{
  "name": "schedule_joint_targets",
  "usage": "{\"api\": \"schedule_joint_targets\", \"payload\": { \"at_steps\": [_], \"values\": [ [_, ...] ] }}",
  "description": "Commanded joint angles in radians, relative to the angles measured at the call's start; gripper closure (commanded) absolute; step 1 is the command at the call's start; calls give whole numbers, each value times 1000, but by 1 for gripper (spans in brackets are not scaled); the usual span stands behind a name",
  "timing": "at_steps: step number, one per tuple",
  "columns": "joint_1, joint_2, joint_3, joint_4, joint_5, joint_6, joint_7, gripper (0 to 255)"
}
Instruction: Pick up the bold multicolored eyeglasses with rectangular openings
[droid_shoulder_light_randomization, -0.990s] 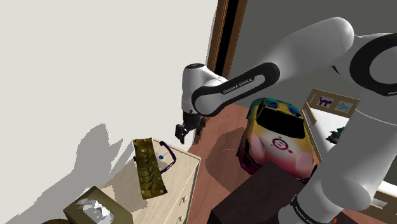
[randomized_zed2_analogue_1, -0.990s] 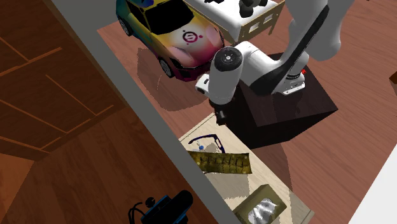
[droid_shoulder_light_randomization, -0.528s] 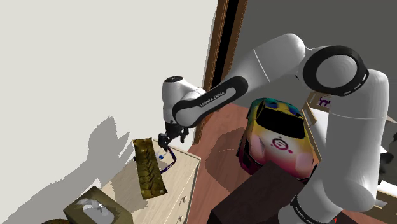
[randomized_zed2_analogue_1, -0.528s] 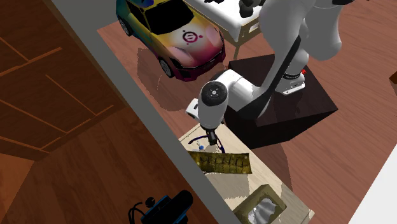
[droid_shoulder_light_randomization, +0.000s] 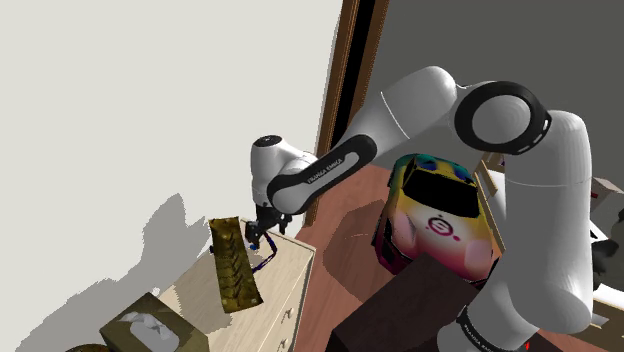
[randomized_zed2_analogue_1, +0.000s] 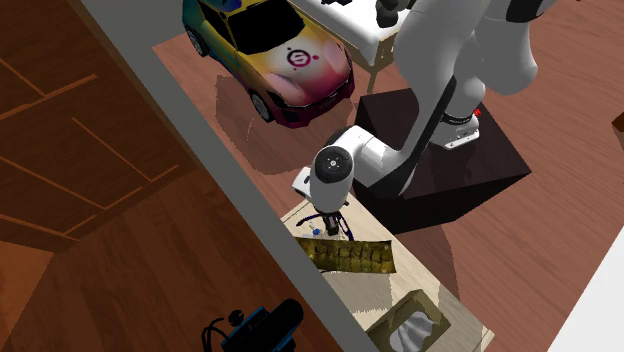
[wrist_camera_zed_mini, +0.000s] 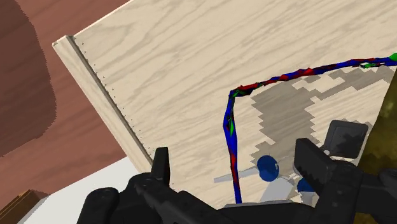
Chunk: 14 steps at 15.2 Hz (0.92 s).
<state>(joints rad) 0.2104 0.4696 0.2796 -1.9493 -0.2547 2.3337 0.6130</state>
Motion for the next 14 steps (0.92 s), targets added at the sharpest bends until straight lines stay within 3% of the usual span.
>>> {"api": "schedule_joint_targets", "payload": {
  "at_steps": [1,2,14],
  "values": [
    [1,9,-3,-1,-4,10,2,0],
    [1,9,-3,-1,-4,10,2,255],
    [-4,-19,5,1,9,-19,-7,255]
  ]
}}
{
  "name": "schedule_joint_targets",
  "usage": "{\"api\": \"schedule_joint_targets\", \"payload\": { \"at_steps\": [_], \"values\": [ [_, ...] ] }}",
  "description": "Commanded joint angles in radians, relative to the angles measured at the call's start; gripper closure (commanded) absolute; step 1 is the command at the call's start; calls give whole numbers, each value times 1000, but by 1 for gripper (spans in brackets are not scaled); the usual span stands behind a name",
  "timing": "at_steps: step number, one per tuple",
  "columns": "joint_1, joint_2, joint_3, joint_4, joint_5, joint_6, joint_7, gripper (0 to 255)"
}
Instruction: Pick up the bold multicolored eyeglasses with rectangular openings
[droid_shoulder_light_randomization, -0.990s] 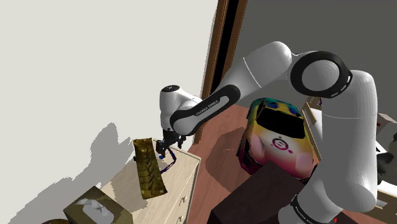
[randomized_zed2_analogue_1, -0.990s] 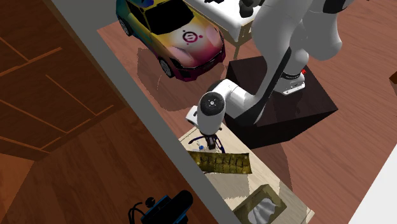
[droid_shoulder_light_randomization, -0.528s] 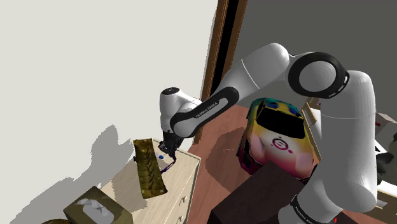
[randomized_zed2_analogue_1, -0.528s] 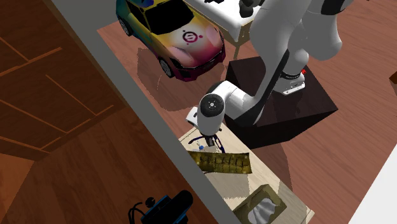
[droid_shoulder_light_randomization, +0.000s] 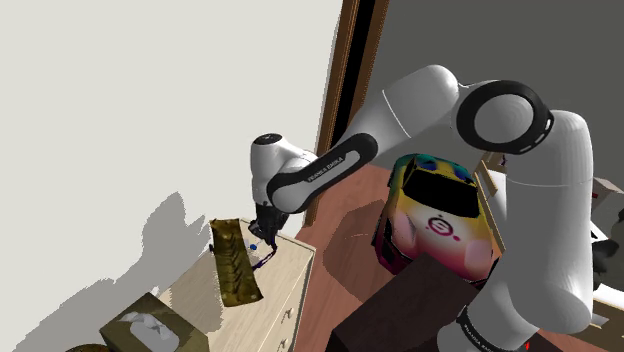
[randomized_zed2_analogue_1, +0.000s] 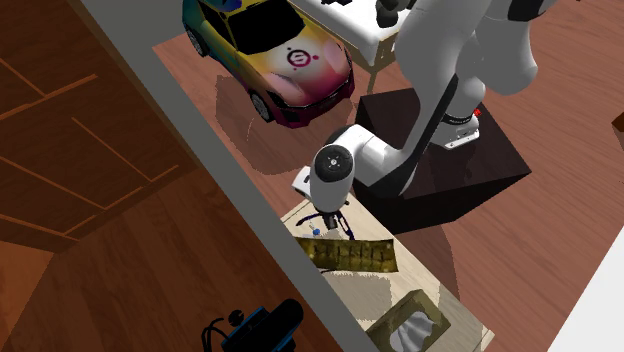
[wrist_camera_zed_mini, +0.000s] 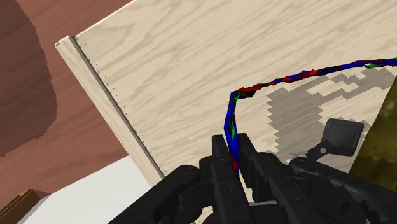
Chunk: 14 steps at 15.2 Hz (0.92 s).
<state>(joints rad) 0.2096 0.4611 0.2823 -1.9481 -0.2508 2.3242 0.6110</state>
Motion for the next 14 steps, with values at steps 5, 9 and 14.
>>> {"api": "schedule_joint_targets", "payload": {
  "at_steps": [5,9,14],
  "values": [
    [-11,-55,14,8,26,-60,-21,255],
    [-16,-89,21,18,42,-102,-33,255],
    [-20,-114,27,29,53,-136,-42,255]
  ]
}}
